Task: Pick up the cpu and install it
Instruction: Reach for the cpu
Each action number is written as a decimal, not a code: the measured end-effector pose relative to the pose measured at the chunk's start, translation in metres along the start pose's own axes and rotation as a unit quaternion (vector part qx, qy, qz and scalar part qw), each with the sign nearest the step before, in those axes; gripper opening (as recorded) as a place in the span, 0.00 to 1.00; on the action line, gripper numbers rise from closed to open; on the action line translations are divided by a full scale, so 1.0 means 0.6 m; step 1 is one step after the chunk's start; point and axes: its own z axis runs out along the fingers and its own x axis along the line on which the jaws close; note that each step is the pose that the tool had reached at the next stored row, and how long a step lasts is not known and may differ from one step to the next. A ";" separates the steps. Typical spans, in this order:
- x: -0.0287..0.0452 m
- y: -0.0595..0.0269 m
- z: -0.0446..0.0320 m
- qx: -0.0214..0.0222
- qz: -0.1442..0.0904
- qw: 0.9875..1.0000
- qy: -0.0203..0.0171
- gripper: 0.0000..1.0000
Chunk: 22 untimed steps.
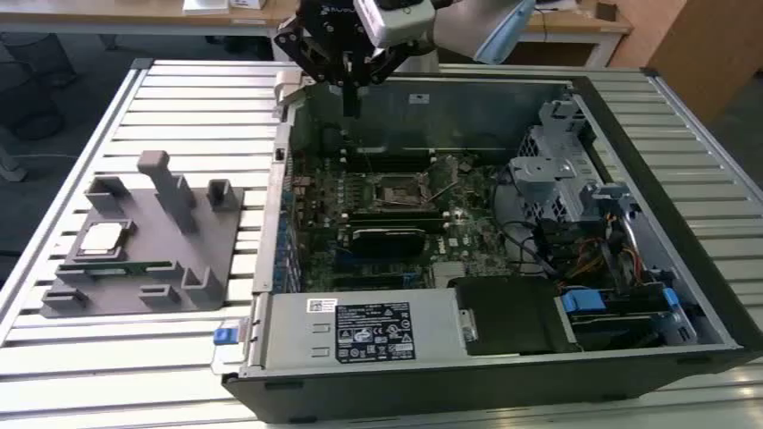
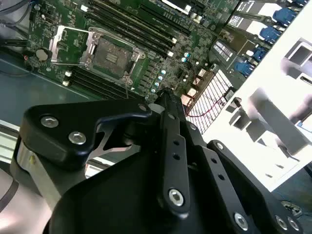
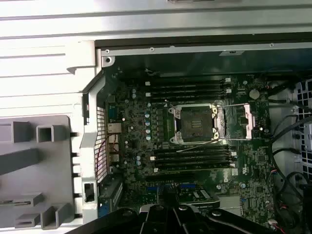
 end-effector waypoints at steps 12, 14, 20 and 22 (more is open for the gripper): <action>0.004 0.000 0.000 0.000 0.000 1.000 0.000 0.11; 0.005 0.000 0.000 0.000 0.000 1.000 0.000 0.11; 0.009 -0.001 0.000 0.000 0.000 1.000 0.000 0.11; 0.009 -0.001 0.000 0.000 0.000 1.000 0.000 0.11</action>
